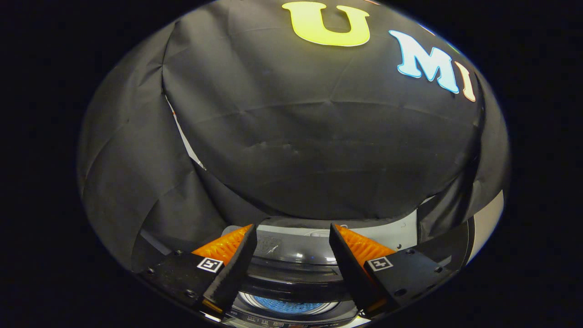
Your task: Put the clothes into the washing machine and then close the washing machine lid.
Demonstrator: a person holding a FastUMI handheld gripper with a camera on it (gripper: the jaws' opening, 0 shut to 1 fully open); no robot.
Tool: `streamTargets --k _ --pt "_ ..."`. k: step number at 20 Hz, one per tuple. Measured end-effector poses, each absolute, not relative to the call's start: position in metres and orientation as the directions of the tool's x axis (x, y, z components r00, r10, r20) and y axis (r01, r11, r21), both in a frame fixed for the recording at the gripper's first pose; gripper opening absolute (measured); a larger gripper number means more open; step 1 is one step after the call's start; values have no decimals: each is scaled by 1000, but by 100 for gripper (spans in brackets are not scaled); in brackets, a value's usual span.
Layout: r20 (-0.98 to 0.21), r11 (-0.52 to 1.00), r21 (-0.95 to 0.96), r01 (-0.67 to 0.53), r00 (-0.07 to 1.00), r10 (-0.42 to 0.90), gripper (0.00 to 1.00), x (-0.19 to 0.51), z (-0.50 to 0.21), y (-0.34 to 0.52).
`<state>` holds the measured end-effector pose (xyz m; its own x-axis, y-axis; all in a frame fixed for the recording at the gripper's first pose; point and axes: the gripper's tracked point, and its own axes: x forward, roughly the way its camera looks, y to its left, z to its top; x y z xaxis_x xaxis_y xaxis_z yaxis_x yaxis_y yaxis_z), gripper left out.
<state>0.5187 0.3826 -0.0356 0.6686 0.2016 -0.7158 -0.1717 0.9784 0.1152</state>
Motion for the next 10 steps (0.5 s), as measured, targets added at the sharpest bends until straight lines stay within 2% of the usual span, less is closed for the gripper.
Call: streamTargets --k 10 --pt "-706 976 122 -181 675 214 99 473 -46 388"
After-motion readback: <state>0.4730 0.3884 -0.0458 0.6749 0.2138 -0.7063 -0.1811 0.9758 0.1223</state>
